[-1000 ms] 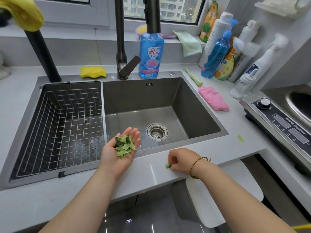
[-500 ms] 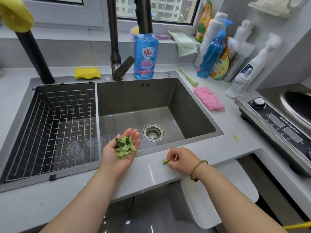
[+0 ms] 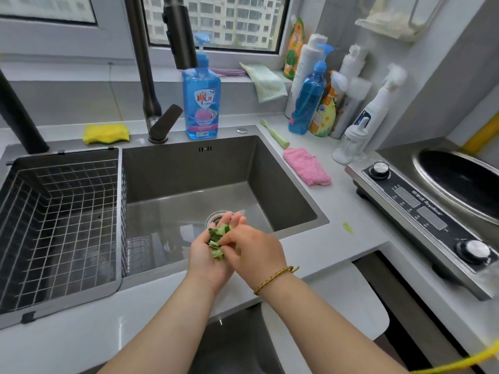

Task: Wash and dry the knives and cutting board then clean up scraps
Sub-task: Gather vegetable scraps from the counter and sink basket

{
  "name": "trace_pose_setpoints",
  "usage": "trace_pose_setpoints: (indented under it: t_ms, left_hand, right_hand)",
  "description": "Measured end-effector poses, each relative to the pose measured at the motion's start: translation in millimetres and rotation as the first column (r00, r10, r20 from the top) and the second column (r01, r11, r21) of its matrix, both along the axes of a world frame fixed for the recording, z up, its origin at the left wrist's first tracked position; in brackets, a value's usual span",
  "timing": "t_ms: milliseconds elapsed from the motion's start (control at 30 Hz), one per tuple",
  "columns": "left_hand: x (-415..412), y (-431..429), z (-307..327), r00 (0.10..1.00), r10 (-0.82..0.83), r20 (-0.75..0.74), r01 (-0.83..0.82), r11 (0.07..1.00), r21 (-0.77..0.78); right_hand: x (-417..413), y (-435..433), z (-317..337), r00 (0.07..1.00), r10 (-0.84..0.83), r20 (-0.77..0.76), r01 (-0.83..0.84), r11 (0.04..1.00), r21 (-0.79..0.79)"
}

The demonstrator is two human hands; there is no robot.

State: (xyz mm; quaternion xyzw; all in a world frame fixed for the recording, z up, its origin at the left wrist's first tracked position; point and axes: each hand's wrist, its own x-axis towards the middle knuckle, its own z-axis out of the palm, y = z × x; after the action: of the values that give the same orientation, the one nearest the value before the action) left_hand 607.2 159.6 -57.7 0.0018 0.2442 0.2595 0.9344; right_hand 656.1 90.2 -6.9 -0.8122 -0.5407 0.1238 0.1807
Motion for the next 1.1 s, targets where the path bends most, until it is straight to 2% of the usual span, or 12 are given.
trace_pose_setpoints:
  t_ms: [200,300,367,433,467,533,600,667,733,867,1100]
  left_hand:
    - [13,-14,-3,1.000,0.013,0.022,-0.013,1.000,-0.028]
    - [17,-15,-3,1.000,-0.003,0.010,0.003,1.000,-0.020]
    - [19,-11,-3,1.000,-0.006,0.005,0.006,1.000,-0.019]
    - [19,-4,-3,1.000,-0.014,-0.020,0.014,1.000,-0.017]
    - [18,0,-3,0.999,-0.021,-0.036,0.021,1.000,-0.013]
    - [14,7,-3,0.999,-0.020,-0.050,0.020,1.000,-0.011]
    - [13,13,-2,0.997,-0.038,-0.063,0.038,0.999,-0.002]
    - [14,20,-3,0.996,-0.058,-0.073,0.059,0.998,0.012]
    - [17,25,-3,0.993,-0.083,-0.078,0.085,0.996,0.017]
    - [21,31,-3,0.990,-0.113,-0.089,0.115,0.993,0.027]
    - [31,39,-7,0.984,-0.160,-0.078,0.159,0.987,-0.020]
  right_hand:
    - [15,-9,-11,0.996,-0.087,-0.010,0.087,0.995,0.040]
    - [20,-12,-16,0.998,-0.058,-0.037,0.061,0.995,0.075]
    - [26,-14,-19,0.989,-0.071,-0.130,0.092,0.983,0.157]
    - [38,-18,-23,0.953,-0.183,-0.242,0.237,0.946,0.220]
    - [46,-23,-26,0.926,-0.261,-0.271,0.319,0.928,0.195]
    - [60,-35,-36,0.878,-0.404,-0.257,0.426,0.904,0.034]
    - [69,-45,-47,0.848,-0.487,-0.208,0.466,0.873,-0.143]
    - [68,-46,-56,0.834,-0.514,-0.199,0.470,0.852,-0.230]
    - [63,-38,-61,0.852,-0.487,-0.192,0.437,0.863,-0.251]
    - [52,-22,-61,0.905,-0.416,-0.086,0.381,0.885,-0.267]
    - [50,-16,-61,0.902,-0.421,-0.100,0.381,0.882,-0.278]
